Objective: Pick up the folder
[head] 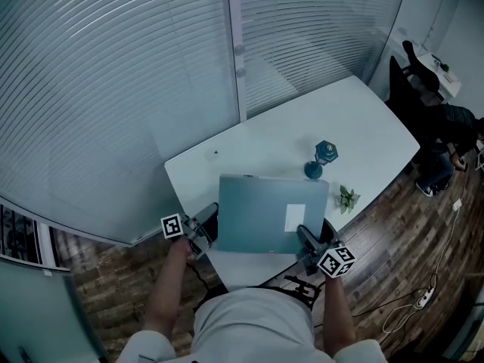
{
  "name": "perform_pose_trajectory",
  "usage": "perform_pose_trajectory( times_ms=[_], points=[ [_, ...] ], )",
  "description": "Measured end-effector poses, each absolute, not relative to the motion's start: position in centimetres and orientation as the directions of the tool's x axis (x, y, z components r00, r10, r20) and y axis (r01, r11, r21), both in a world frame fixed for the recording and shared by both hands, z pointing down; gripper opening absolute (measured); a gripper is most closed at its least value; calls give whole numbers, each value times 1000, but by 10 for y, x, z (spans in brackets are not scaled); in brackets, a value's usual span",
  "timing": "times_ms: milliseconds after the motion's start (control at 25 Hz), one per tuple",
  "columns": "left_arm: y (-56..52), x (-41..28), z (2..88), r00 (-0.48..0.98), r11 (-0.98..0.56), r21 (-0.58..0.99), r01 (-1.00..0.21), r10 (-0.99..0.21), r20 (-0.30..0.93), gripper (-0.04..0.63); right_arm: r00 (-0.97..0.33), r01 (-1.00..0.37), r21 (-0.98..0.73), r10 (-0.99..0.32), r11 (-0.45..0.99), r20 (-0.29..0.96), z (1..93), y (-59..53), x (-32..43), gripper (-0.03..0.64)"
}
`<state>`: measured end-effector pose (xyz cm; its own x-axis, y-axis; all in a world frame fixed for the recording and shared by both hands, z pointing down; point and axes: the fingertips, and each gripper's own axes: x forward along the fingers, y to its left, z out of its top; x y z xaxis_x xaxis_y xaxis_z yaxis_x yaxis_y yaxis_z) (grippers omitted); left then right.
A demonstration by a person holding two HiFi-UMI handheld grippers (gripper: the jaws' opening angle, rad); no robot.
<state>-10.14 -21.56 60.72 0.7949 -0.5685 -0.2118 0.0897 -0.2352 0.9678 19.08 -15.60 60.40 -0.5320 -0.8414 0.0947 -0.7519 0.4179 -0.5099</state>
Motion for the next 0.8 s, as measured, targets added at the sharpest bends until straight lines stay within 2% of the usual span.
perform_pose_trajectory(
  times_ms=[120, 320, 400, 560, 800],
  points=[
    [-216, -100, 601, 804, -247, 965, 87, -555, -215, 313, -543, -743, -526, -832, 414, 113, 605, -158, 190, 400],
    [-212, -89, 580, 833, -388, 919, 73, -483, -271, 313, -540, -732, -566, -830, 380, 141, 612, -164, 197, 414],
    [-207, -81, 574, 850, -415, 905, 88, -443, -285, 373, -543, -727, -577, -826, 372, 151, 615, -167, 200, 417],
    [-207, -80, 573, 851, -431, 899, 77, -442, -285, 374, -543, -725, -576, -827, 376, 143, 613, -168, 201, 417],
    [-186, -70, 555, 889, -464, 863, 202, -283, -360, 368, -577, -696, -591, -808, 408, 123, 613, -167, 201, 419]
  ],
)
